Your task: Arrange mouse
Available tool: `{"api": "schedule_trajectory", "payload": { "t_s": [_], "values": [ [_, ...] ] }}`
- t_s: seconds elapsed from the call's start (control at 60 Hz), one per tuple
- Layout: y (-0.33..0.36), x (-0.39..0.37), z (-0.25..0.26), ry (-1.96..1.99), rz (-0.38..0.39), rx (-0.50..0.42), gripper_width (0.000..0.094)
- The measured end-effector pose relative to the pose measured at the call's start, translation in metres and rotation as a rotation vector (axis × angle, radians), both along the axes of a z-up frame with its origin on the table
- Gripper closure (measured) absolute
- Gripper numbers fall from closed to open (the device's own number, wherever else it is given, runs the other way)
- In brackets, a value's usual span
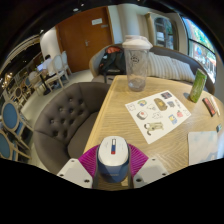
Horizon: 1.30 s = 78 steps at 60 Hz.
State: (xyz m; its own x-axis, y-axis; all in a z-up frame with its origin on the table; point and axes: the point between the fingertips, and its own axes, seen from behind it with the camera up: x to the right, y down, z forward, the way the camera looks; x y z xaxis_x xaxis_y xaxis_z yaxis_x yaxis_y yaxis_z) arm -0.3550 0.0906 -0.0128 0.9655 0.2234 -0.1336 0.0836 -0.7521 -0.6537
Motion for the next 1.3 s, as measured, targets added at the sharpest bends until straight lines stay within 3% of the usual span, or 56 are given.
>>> {"api": "schedule_trajectory", "payload": {
  "t_s": [0.033,0.1,0.183,0.283,0.35,0.433,0.517,0.783,0.817,0.95,1.067,1.3],
  "values": [
    [-0.011,-0.008,0.010,0.054,0.045,-0.025,0.0538],
    [-0.021,-0.001,0.042,0.066,0.106,0.017,0.0540],
    [-0.021,0.029,0.096,0.097,0.111,0.105,0.0540],
    [0.010,0.120,0.162,0.076,0.018,0.260,0.0537],
    [0.028,0.198,0.172,0.025,-0.059,0.336,0.0540],
    [0.033,0.280,0.153,-0.003,-0.164,0.299,0.0540],
    [0.027,0.346,0.104,-0.093,-0.230,0.235,0.0538],
    [-0.009,0.354,-0.002,-0.120,-0.175,0.079,0.0491],
    [-0.005,0.354,0.001,-0.110,-0.187,0.117,0.0474],
    [-0.011,0.355,-0.002,-0.097,-0.247,0.064,0.0387],
    [-0.028,0.354,0.003,-0.126,-0.292,-0.012,0.0081],
    [-0.094,0.320,0.057,-0.145,-0.424,-0.002,0.0089]
  ]
}}
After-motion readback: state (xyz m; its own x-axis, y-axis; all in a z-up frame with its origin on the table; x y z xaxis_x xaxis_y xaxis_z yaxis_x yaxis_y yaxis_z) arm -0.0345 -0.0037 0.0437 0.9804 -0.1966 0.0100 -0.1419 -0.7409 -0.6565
